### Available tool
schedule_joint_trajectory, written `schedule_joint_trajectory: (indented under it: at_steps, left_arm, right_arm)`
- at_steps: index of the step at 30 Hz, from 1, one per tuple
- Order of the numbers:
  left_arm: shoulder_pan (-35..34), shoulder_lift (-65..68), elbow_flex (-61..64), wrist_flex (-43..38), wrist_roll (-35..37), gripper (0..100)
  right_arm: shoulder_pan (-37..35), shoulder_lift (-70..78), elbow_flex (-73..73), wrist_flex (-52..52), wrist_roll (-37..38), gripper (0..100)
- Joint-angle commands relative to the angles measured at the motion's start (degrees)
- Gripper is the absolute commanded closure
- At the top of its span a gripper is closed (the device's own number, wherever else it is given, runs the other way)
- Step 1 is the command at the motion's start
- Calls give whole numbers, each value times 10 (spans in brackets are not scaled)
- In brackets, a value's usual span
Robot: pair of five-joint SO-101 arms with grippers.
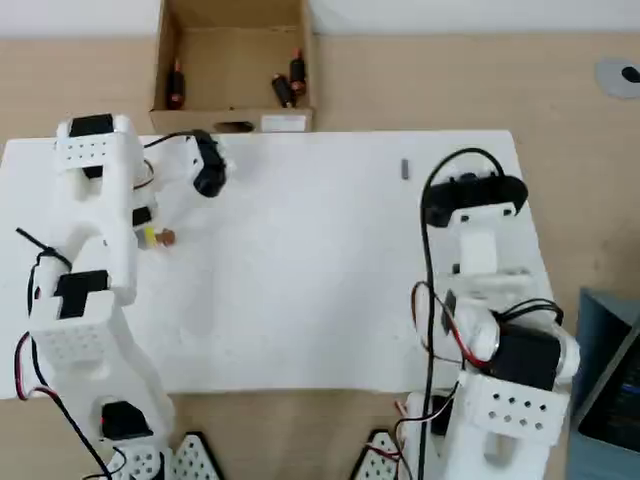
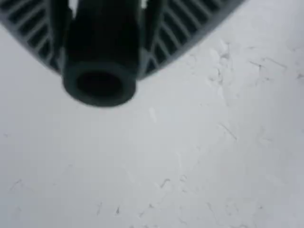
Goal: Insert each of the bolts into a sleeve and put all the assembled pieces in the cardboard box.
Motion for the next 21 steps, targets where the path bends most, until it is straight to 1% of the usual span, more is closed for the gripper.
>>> schedule_joint_trajectory:
  at_steps: [1, 7, 15, 17, 20, 21]
  left_arm:
    - [11, 7, -5, -23, -62, 884]
    - [17, 45, -5, -54, -62, 884]
    - [18, 72, -6, -54, -62, 891]
    - [18, 73, -6, -51, -61, 916]
    - [18, 73, -1, -48, -58, 1000]
    - [16, 73, -1, -48, -47, 993]
  right_arm:
    - [2, 0, -1, -7, 6, 988]
    - [2, 0, -1, -7, 6, 988]
    - [2, 0, -1, -7, 6, 988]
    - [2, 0, -1, -7, 6, 988]
    - [2, -2, -1, -7, 6, 988]
    - [2, -3, -1, -7, 6, 988]
